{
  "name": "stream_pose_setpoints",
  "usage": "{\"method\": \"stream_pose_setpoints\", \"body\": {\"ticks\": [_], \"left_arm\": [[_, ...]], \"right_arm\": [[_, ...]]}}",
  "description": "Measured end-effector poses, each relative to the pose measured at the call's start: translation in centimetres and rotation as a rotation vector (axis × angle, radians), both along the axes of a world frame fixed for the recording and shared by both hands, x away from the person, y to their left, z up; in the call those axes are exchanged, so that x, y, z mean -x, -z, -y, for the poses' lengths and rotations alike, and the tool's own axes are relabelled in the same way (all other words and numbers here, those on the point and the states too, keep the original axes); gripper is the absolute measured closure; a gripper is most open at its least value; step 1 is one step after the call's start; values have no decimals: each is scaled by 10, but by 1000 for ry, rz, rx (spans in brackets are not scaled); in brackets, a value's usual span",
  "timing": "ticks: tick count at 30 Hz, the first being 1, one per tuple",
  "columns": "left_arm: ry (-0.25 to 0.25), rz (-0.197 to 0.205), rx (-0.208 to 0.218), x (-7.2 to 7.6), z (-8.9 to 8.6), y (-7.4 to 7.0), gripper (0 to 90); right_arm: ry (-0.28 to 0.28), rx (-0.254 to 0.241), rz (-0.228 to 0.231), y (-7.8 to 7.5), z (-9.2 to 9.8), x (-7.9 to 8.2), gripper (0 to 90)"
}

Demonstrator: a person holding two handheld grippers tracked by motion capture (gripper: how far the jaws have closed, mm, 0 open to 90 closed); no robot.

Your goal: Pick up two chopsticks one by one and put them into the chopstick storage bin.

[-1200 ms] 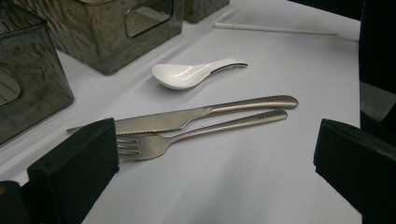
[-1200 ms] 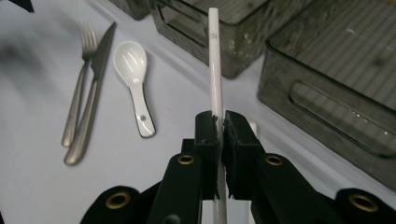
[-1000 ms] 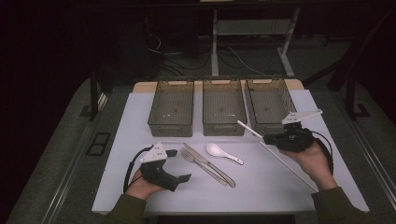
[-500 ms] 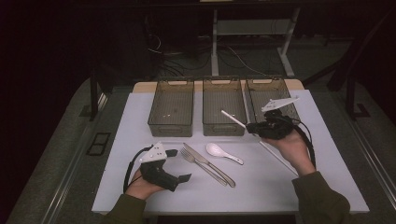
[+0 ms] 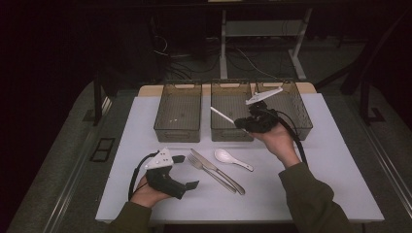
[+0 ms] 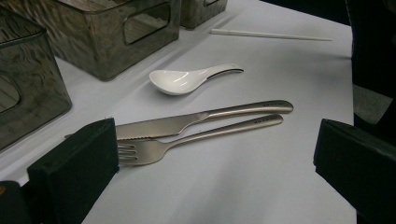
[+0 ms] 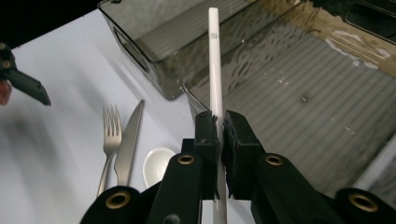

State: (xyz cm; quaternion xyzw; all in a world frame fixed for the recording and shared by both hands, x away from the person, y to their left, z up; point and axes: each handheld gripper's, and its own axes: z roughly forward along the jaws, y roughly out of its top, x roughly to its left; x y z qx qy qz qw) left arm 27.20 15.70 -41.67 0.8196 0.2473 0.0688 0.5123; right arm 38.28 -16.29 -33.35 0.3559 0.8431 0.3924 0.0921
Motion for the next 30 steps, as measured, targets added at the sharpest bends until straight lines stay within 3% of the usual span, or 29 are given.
{"method": "stream_pose_setpoints", "body": {"ticks": [10, 30], "left_arm": [[3, 2, -5, 0, 0, 0, 0], [20, 7, -6, -1, 0, 0, 0]], "right_arm": [[6, -4, -11, -5, -32, -21, 843], [-2, 49, -51, 3, -110, -66, 843]]}}
